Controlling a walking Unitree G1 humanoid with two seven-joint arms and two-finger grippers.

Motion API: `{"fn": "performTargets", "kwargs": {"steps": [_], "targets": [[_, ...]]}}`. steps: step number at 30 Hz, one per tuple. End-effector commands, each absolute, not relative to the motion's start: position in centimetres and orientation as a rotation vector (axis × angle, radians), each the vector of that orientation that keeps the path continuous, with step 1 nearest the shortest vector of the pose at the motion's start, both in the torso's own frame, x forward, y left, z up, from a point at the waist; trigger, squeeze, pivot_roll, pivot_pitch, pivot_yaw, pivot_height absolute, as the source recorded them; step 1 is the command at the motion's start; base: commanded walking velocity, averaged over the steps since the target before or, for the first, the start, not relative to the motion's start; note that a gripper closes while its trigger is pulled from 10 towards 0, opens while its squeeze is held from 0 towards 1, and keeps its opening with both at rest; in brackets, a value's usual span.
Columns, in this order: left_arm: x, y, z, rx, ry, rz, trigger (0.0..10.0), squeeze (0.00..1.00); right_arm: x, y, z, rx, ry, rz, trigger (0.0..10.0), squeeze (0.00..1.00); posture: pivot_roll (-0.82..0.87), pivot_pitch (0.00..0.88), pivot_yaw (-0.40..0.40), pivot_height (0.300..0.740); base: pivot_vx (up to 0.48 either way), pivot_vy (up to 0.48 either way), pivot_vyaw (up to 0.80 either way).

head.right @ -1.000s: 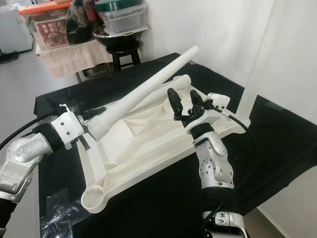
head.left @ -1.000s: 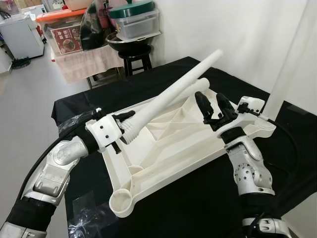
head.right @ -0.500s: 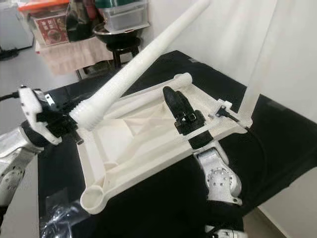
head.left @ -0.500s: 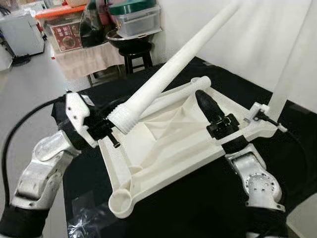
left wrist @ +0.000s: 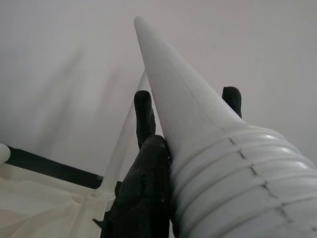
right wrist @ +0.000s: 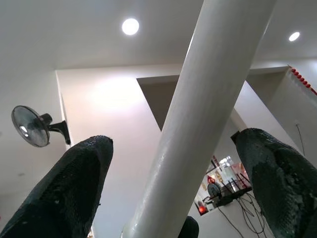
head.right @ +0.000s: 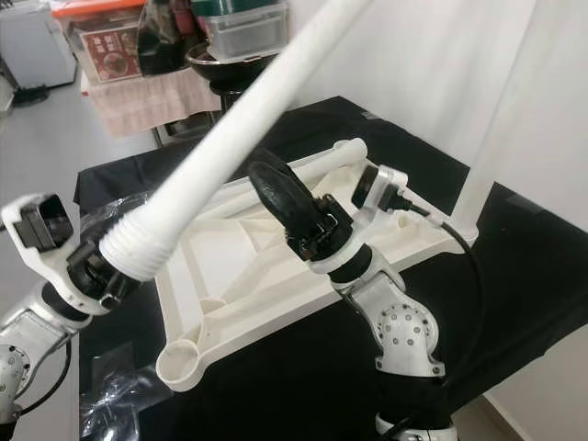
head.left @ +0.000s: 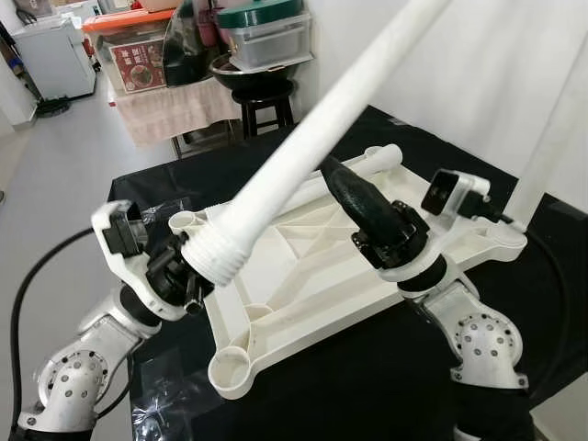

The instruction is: Building children table

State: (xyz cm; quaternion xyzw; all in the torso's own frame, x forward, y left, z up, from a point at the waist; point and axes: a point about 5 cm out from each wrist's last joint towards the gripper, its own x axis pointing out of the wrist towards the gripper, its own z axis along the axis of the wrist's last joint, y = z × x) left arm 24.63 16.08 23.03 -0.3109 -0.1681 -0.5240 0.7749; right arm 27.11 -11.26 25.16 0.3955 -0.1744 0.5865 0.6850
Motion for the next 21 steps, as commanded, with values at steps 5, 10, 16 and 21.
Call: {"fn": "performTargets", "kwargs": {"steps": [5,10,16,21], "targets": [[24.4,15.6,22.3,-0.731,-0.309,-1.150,0.0,0.00,26.3,-9.9,25.6,0.828,-0.343,1.428,10.0,0.00,-0.09,0.000,0.044,0.740,0.000,0.000,0.00],[23.8,14.5,21.8,-0.687,-0.257,-1.220,0.0,0.00,27.2,-7.8,24.6,0.744,-0.242,1.378,10.0,0.00,-0.09,0.000,0.035,0.740,0.000,0.000,0.00],[23.3,13.8,21.1,-0.654,-0.205,-1.280,0.0,0.00,27.6,-6.7,24.8,0.766,-0.227,1.399,10.0,0.00,-0.08,0.000,0.026,0.740,0.000,0.000,0.00],[23.1,13.7,20.6,-0.651,-0.186,-1.285,0.0,0.00,27.7,-6.4,25.4,0.801,-0.244,1.417,10.0,0.00,-0.08,0.000,0.022,0.740,0.000,0.000,0.00]]}}
